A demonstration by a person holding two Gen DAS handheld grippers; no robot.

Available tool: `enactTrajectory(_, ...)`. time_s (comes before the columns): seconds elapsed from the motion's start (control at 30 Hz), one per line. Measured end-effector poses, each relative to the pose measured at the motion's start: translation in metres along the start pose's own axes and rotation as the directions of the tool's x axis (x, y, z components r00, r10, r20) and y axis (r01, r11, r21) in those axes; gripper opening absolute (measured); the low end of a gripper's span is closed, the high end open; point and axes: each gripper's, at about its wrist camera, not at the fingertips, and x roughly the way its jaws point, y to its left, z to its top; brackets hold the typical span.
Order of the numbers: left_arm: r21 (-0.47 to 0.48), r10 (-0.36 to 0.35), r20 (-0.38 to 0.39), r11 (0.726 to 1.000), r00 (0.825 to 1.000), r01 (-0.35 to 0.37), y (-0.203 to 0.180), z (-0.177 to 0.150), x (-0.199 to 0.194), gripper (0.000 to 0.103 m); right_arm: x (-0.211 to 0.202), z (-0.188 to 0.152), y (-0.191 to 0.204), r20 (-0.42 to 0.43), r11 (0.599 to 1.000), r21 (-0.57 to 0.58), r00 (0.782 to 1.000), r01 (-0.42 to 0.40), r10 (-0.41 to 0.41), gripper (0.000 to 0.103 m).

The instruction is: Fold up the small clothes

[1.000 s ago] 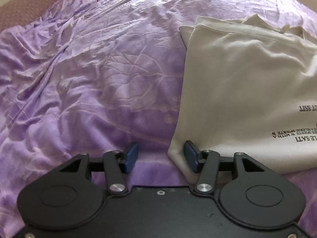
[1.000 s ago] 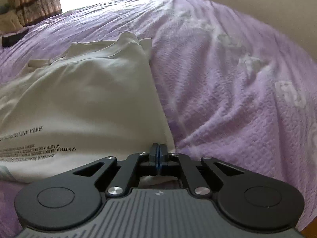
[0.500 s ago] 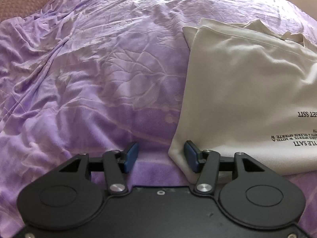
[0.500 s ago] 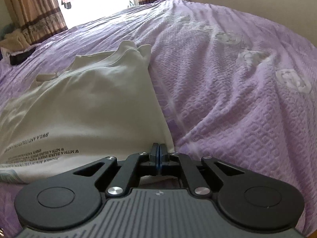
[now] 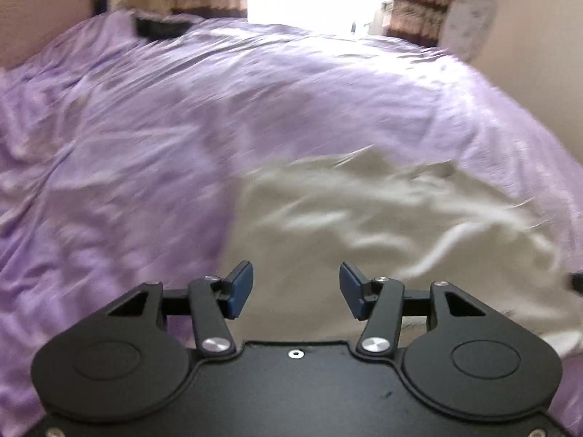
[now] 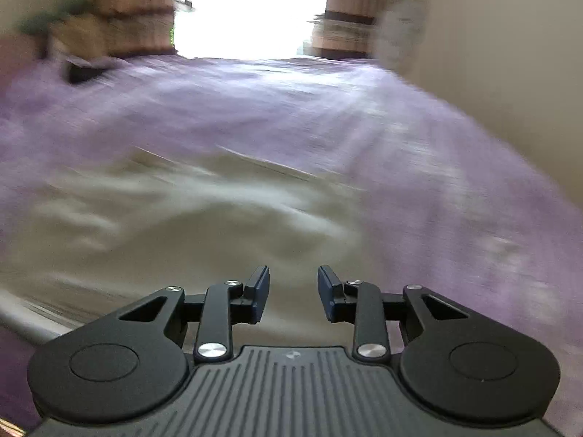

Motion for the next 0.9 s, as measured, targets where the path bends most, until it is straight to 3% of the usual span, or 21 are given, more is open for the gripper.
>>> enactTrajectory(0.1, 0.035, -0.022, 0.004, 0.999, 1.0, 0.022, -0.029, 0.004, 0.018, 0.054, 0.018, 0.01, 0.033, 0.005, 0.989, -0.021, 0.99, -0.144, 0.144, 0.037)
enactTrajectory(0.17, 0.001, -0.061, -0.048, 0.998, 0.997, 0.061, -0.04, 0.003, 0.039, 0.054, 0.036, 0.006, 0.054, 0.0, 0.987, -0.063, 0.989, -0.146, 0.147, 0.041)
enactTrajectory(0.23, -0.042, -0.104, -0.09, 0.994, 0.991, 0.1, -0.04, -0.005, 0.061, 0.055, 0.065, -0.004, 0.068, -0.079, 0.984, -0.067, 0.984, -0.164, 0.159, 0.046)
enactTrajectory(0.27, -0.034, -0.086, -0.115, 0.996, 0.99, 0.083, -0.04, -0.01, 0.073, 0.055, 0.082, -0.013, 0.068, -0.133, 0.983, -0.055, 0.977, -0.175, 0.167, 0.046)
enactTrajectory(0.3, 0.008, -0.021, -0.173, 1.0, 0.985, 0.023, -0.04, -0.018, 0.09, 0.054, 0.093, -0.023, 0.066, -0.179, 0.985, -0.051, 0.972, -0.164, 0.152, 0.043)
enactTrajectory(0.33, 0.044, 0.019, -0.194, 0.999, 0.981, -0.011, -0.035, -0.025, 0.1, 0.054, 0.097, -0.03, 0.06, -0.17, 0.987, -0.054, 0.976, -0.15, 0.139, 0.03)
enactTrajectory(0.4, 0.064, 0.039, -0.155, 0.998, 0.987, -0.029, -0.017, -0.031, 0.102, 0.057, 0.09, -0.039, 0.045, -0.117, 0.993, -0.07, 0.989, -0.094, 0.085, 0.015)
enactTrajectory(0.5, 0.053, 0.115, -0.139, 0.993, 0.984, -0.109, 0.011, -0.024, 0.098, 0.055, 0.081, -0.034, 0.018, -0.118, 0.996, -0.08, 0.993, -0.037, 0.028, 0.014)
enactTrajectory(0.6, 0.09, 0.208, -0.135, 0.976, 0.969, -0.197, 0.039, -0.022, 0.101, 0.058, 0.075, -0.026, -0.027, -0.113, 0.997, -0.027, 0.991, 0.068, -0.071, 0.016)
enactTrajectory(0.63, 0.048, 0.168, -0.144, 0.985, 0.975, -0.163, 0.054, -0.024, 0.101, 0.059, 0.073, -0.025, -0.044, -0.11, 0.997, 0.007, 0.991, 0.076, -0.075, 0.007)
enactTrajectory(0.7, -0.067, 0.087, -0.18, 0.993, 0.98, -0.101, 0.08, -0.027, 0.103, 0.06, 0.066, -0.028, -0.076, -0.112, 0.989, 0.095, 0.989, 0.112, -0.101, 0.007)
enactTrajectory(0.73, -0.103, 0.072, -0.176, 0.991, 0.982, -0.091, 0.086, -0.028, 0.104, 0.061, 0.065, -0.03, -0.086, -0.116, 0.986, 0.127, 0.989, 0.104, -0.089, 0.0)
enactTrajectory(0.77, -0.121, 0.064, -0.174, 0.989, 0.983, -0.086, 0.089, -0.029, 0.103, 0.061, 0.063, -0.034, -0.096, -0.125, 0.983, 0.165, 0.99, 0.085, -0.065, 0.0)
enactTrajectory(0.9, -0.059, 0.103, -0.162, 0.992, 0.981, -0.114, 0.079, -0.039, 0.115, 0.065, 0.065, -0.048, -0.113, -0.128, 0.967, 0.249, 0.992, 0.054, -0.022, 0.0)
